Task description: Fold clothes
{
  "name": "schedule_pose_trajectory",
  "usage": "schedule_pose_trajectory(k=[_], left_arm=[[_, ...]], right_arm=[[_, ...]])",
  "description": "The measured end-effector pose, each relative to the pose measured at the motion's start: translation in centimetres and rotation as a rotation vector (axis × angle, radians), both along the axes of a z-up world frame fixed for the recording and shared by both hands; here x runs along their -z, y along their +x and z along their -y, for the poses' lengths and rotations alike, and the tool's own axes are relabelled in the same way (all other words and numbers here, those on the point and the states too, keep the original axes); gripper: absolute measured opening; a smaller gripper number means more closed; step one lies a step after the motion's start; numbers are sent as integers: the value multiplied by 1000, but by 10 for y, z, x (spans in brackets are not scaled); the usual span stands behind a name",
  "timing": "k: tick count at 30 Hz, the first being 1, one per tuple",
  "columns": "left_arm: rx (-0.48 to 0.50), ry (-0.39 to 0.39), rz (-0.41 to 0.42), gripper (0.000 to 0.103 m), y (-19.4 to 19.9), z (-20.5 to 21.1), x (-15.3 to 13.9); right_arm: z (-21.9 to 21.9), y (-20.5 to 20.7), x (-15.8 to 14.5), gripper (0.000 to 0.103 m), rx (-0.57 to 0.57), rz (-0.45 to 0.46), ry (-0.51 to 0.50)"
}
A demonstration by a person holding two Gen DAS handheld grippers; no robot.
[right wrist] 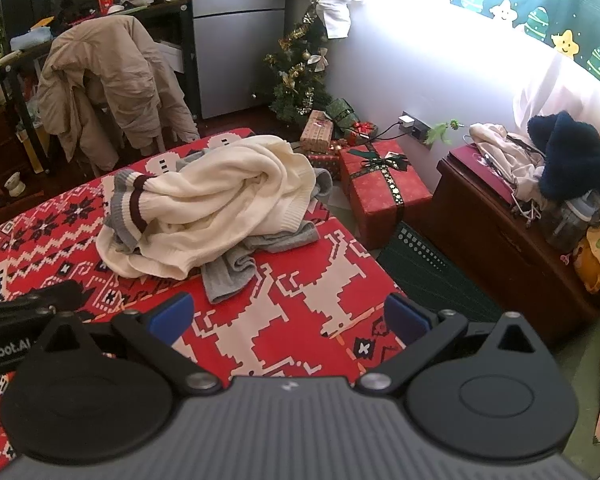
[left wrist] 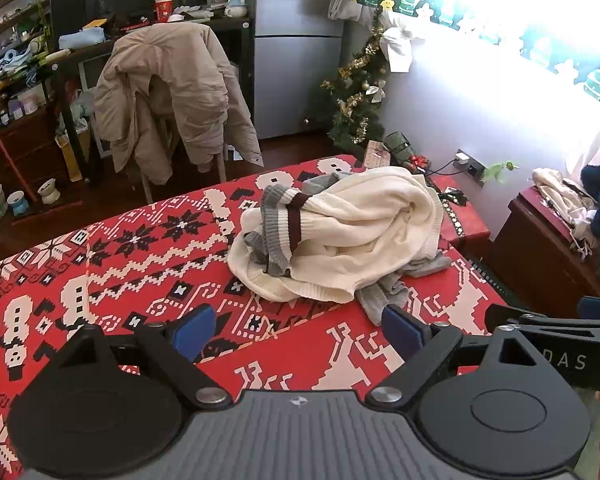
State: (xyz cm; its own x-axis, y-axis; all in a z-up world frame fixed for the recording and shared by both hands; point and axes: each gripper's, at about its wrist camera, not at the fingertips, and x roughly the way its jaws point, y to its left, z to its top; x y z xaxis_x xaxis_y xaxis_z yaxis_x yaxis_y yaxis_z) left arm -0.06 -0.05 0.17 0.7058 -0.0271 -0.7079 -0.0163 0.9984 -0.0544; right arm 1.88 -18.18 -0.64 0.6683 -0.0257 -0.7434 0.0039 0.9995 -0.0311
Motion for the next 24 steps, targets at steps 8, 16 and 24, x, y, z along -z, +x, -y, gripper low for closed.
schedule_pose_trajectory(k=[8, 16, 24], left_arm=[[3, -11, 3, 90, -2, -3, -3], [6, 0, 6, 90, -3, 0, -2], [11, 5, 11, 90, -3, 2, -4]], right_arm=[[-3, -1, -1, 102, 4, 7, 4], [1, -1, -6, 102, 4, 11, 9], [5, -5, -9, 102, 6, 17, 10]])
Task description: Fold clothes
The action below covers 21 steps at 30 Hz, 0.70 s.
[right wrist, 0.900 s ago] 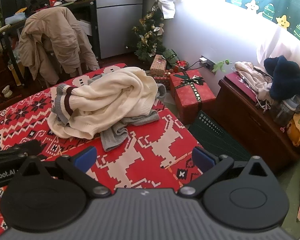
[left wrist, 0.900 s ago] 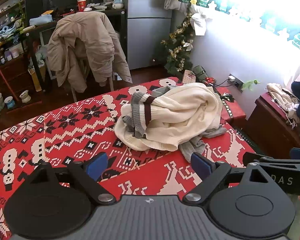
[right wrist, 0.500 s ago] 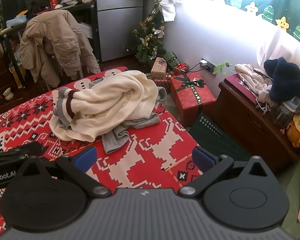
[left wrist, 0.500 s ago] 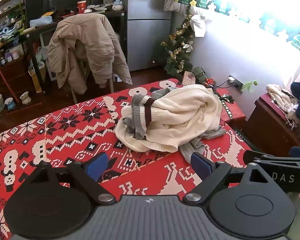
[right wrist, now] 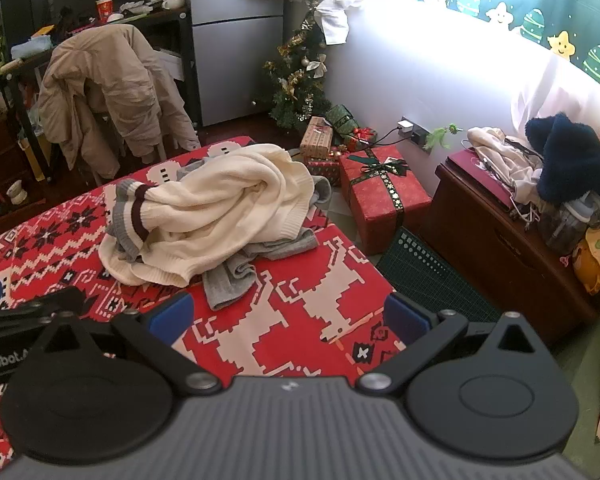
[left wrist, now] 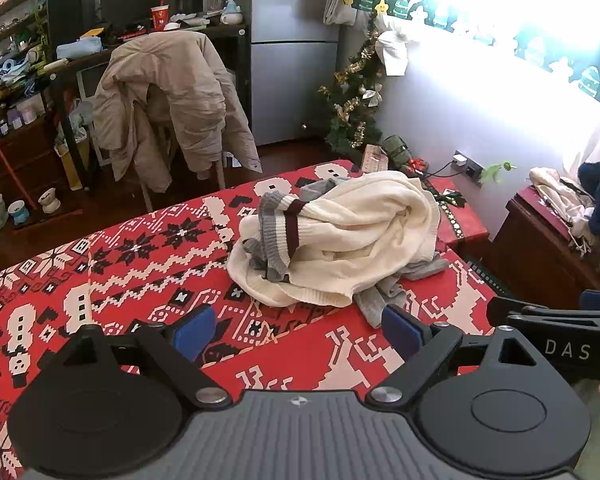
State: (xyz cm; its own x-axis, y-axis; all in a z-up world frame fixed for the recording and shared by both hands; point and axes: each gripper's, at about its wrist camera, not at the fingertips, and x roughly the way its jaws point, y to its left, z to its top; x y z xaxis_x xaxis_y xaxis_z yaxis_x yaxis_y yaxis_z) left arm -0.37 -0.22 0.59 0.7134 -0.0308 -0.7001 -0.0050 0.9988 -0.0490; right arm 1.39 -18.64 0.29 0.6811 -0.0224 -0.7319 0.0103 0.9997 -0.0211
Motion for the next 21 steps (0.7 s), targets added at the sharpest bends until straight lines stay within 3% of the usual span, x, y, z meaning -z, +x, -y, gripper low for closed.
schedule_pose_trajectory(k=[21], left_arm=[[-6, 2, 6, 90, -1, -2, -1]], right_arm=[[-1, -2, 2, 102, 6, 15, -1]])
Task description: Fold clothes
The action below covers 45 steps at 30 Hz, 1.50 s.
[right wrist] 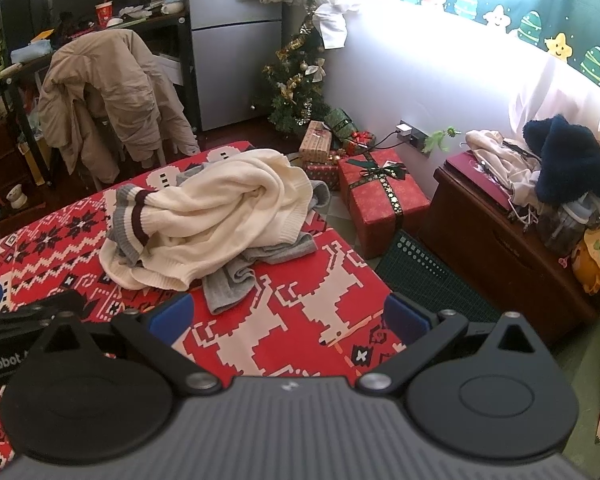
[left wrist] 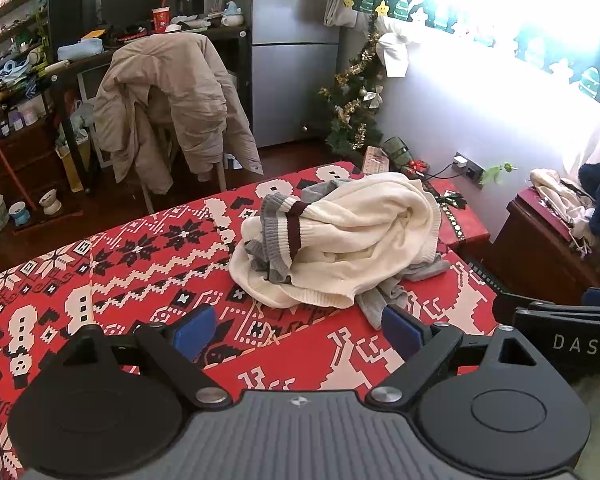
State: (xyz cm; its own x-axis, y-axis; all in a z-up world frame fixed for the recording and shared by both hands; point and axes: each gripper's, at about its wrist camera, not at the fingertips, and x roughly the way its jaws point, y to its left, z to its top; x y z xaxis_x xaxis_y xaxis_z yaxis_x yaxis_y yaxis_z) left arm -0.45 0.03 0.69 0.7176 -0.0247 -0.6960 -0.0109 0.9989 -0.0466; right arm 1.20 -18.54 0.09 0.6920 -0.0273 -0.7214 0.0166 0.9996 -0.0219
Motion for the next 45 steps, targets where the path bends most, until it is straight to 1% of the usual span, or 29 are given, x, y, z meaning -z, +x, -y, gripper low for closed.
schedule_pose_trajectory(k=[5, 9, 11, 17, 24, 27, 31, 36, 40, 45], left_arm=[[1, 9, 0, 90, 0, 0, 2], [4, -2, -2, 91, 0, 0, 3], [2, -5, 0, 93, 0, -1, 2], [1, 14, 6, 93, 0, 3, 4], [2, 9, 6, 93, 2, 5, 6], [-15, 2, 12, 93, 2, 5, 7], [-16, 11, 16, 93, 5, 5, 7], [-3, -29, 22, 93, 10, -2, 9], [-13, -28, 19, 93, 16, -4, 13], [6, -72, -33, 92, 28, -10, 24]], right_arm=[[1, 0, 0, 102, 5, 4, 4], [3, -1, -1, 102, 1, 7, 16], [3, -1, -1, 102, -2, 9, 21], [0, -3, -1, 102, -16, 17, -12], [6, -2, 1, 102, -20, 17, 22], [8, -1, 1, 102, -17, 19, 25], [9, -1, 1, 102, -24, 33, 37], [9, 2, 2, 102, -29, 40, 63], [10, 5, 4, 102, -27, 58, 65], [13, 15, 13, 102, -21, 36, 78]])
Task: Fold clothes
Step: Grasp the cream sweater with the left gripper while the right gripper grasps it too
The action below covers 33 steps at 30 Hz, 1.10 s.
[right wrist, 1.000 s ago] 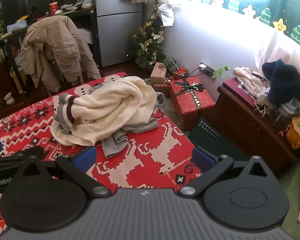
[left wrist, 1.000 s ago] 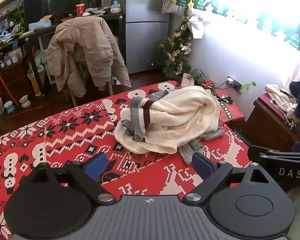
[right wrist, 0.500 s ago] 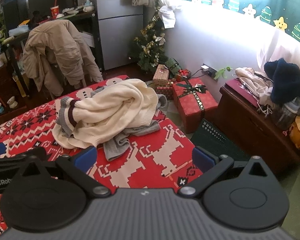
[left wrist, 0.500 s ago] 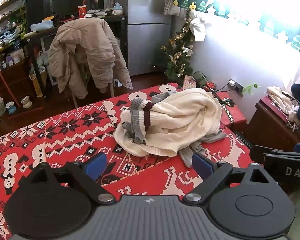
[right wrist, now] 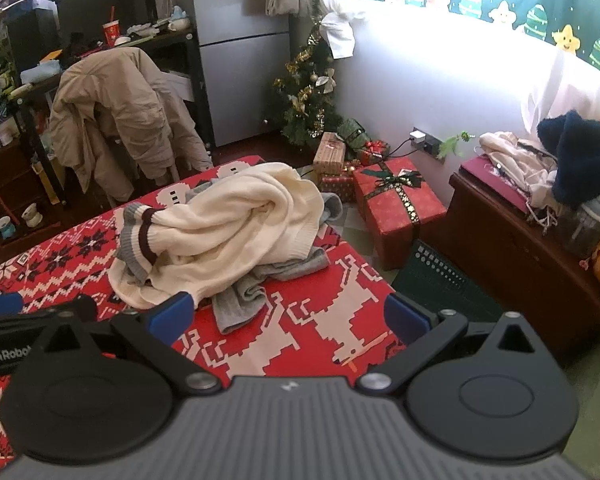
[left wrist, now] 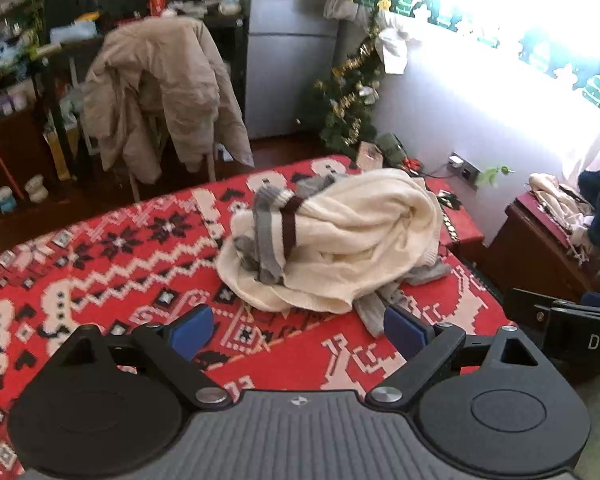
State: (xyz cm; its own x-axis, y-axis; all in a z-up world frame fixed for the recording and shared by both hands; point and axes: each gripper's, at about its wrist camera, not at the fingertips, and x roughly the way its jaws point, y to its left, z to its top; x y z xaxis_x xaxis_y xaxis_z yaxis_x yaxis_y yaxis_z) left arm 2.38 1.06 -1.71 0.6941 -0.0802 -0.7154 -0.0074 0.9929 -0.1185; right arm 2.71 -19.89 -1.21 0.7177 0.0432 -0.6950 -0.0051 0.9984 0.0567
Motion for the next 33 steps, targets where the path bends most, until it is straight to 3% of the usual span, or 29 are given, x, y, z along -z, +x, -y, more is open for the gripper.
schedule_pose_trajectory(k=[5, 10, 12, 15, 19, 22, 24, 29, 33], left_arm=[[18, 16, -21, 91, 14, 0, 14], [25, -51, -28, 90, 34, -7, 30], [34, -38, -21, 86, 43, -6, 35], [58, -11, -16, 78, 60, -3, 47], [53, 16, -26, 57, 84, -3, 64], [39, 3, -37, 52, 99, -7, 75], [48, -4, -35, 52, 108, -8, 82], [39, -10, -31, 52, 126, -10, 94], [23, -33, -19, 52, 137, -12, 99]], right_arm=[[5, 14, 15, 102, 25, -29, 25], [0, 27, 35, 102, -26, -7, -6], [-3, 33, 42, 102, -39, 10, -10], [-9, 48, 53, 102, -52, 11, -34], [-16, 66, 65, 102, -62, 58, -49], [-18, 85, 76, 99, -59, 76, -19], [-18, 101, 86, 89, -46, 63, 3], [-20, 139, 110, 78, -30, 23, 38], [-20, 162, 129, 75, -11, -9, 71]])
